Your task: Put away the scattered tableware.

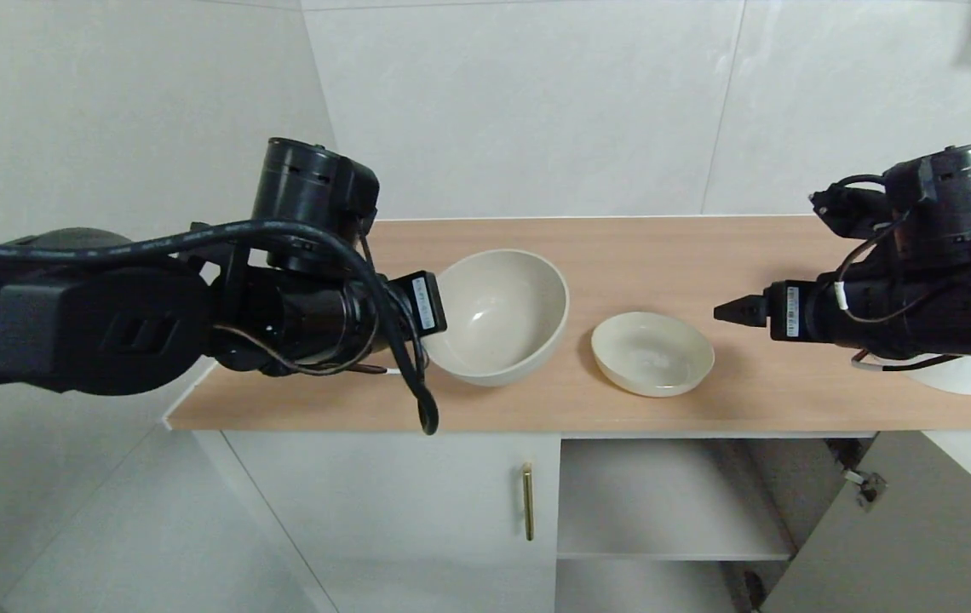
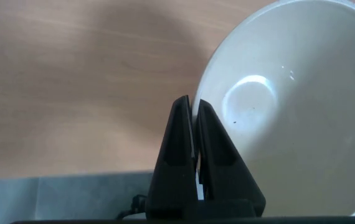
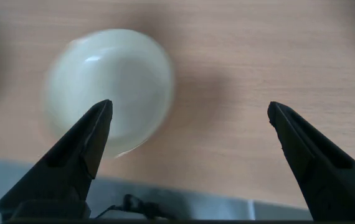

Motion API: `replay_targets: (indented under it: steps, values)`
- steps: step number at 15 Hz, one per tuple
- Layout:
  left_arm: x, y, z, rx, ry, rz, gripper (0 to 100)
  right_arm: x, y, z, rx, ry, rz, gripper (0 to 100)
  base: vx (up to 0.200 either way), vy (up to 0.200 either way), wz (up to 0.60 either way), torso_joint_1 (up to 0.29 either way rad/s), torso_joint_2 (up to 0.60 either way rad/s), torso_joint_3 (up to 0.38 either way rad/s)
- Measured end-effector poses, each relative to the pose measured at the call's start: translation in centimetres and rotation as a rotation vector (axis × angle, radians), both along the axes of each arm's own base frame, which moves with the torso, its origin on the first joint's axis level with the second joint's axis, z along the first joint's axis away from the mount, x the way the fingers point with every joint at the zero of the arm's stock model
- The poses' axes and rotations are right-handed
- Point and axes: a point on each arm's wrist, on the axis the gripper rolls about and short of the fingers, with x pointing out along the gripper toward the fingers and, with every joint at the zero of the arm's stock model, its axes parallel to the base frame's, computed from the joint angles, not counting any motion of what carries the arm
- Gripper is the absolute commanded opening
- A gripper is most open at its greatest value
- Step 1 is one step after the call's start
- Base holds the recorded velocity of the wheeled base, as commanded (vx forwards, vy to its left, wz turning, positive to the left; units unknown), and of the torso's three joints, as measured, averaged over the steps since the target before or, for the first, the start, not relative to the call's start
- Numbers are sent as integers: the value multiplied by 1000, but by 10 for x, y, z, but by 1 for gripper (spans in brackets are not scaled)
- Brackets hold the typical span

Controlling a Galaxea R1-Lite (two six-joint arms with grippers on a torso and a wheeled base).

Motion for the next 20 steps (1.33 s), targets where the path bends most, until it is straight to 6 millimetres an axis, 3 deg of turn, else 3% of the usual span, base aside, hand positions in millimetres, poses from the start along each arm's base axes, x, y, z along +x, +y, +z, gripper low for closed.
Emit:
replay_targets:
  steps: [7, 15, 16, 20]
  values:
    - [-18, 0, 13, -19, -33, -32, 0, 35, 31, -41, -8, 31, -59, 100, 0, 0, 0, 0, 0, 0]
    - [-27, -2, 20, -28, -50, -49, 0, 48, 39, -60, 2, 60, -71, 100, 0, 0, 0, 0, 0, 0]
    - [-28, -1, 21, -31, -54, -50, 0, 49, 39, -62, 4, 64, -73, 0, 0, 0, 0, 0, 0, 0]
    - [-30, -1, 23, -34, -59, -51, 0, 51, 41, -62, 27, 52, -80, 0, 0, 0, 0, 0, 0, 0]
